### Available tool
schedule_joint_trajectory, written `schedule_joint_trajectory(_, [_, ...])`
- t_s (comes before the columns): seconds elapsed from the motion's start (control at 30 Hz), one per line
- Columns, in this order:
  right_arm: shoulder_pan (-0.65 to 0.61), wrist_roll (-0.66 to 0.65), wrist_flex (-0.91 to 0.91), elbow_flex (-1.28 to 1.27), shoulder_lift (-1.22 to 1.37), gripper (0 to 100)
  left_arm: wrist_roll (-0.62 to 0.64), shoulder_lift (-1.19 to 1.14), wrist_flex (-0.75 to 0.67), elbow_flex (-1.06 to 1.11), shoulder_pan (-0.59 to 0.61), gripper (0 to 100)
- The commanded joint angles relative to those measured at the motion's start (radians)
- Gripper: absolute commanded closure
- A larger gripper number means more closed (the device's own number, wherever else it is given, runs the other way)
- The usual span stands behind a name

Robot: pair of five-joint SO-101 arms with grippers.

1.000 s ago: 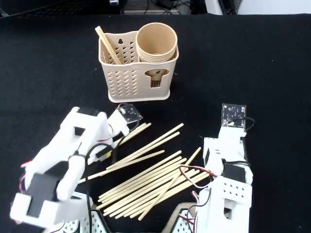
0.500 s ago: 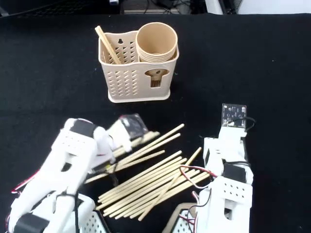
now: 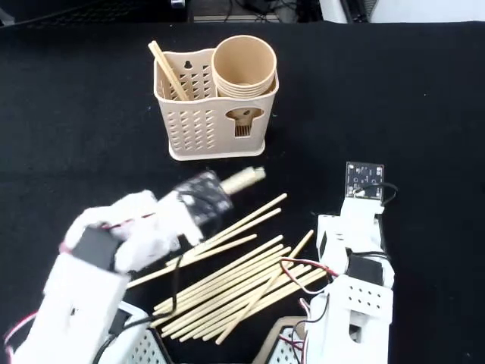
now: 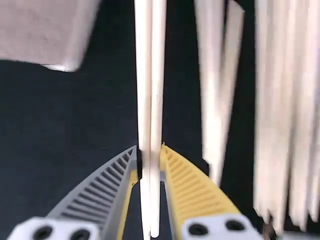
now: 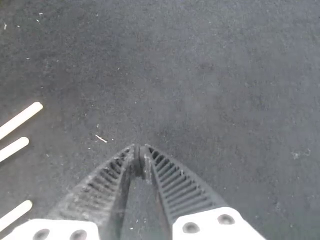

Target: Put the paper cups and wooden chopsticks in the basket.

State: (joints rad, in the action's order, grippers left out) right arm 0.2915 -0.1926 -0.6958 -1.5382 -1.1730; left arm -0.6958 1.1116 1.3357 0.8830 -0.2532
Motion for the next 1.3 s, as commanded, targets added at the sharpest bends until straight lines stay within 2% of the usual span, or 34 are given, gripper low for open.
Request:
schedule_joint_trajectory(0.0, [0.014, -0.002, 0.025, 0.002, -0.013, 98.3, 0.133, 0.187, -0.143, -0.044, 0.058, 97])
schedule_joint_trajectory(0.1, [0.014, -0.002, 0.025, 0.002, -0.013, 98.3, 0.311, 0.316, -0.356, -0.01, 0.097, 97])
schedule_joint_trajectory(0.27, [0.014, -0.002, 0.023, 0.002, -0.013, 98.3, 0.548, 0.42, -0.845, 0.156, 0.165, 97])
schedule_joint_trajectory(0.4, [0.014, -0.002, 0.023, 0.002, -0.013, 98.3, 0.611, 0.419, -1.166, 0.257, 0.168, 97])
schedule_joint_trajectory(0.57, [0.014, -0.002, 0.025, 0.002, -0.013, 98.3, 0.611, 0.333, -1.407, 0.28, 0.166, 97])
schedule_joint_trajectory(0.67, [0.014, -0.002, 0.026, 0.002, -0.013, 98.3, 0.611, 0.176, -1.493, 0.209, 0.166, 97])
schedule_joint_trajectory(0.77, [0.014, -0.002, 0.028, 0.002, -0.013, 98.3, 0.614, -0.018, -1.505, 0.077, 0.166, 97])
schedule_joint_trajectory(1.0, [0.014, -0.003, 0.028, 0.002, -0.013, 98.3, 0.868, -0.391, -1.504, -0.206, 0.166, 97])
schedule_joint_trajectory(1.13, [0.014, -0.003, 0.028, 0.002, -0.013, 98.3, 0.872, -0.539, -1.504, -0.285, 0.173, 97])
schedule_joint_trajectory(1.27, [0.014, -0.003, 0.028, 0.002, -0.013, 98.3, 0.872, -0.6, -1.504, -0.268, 0.166, 97])
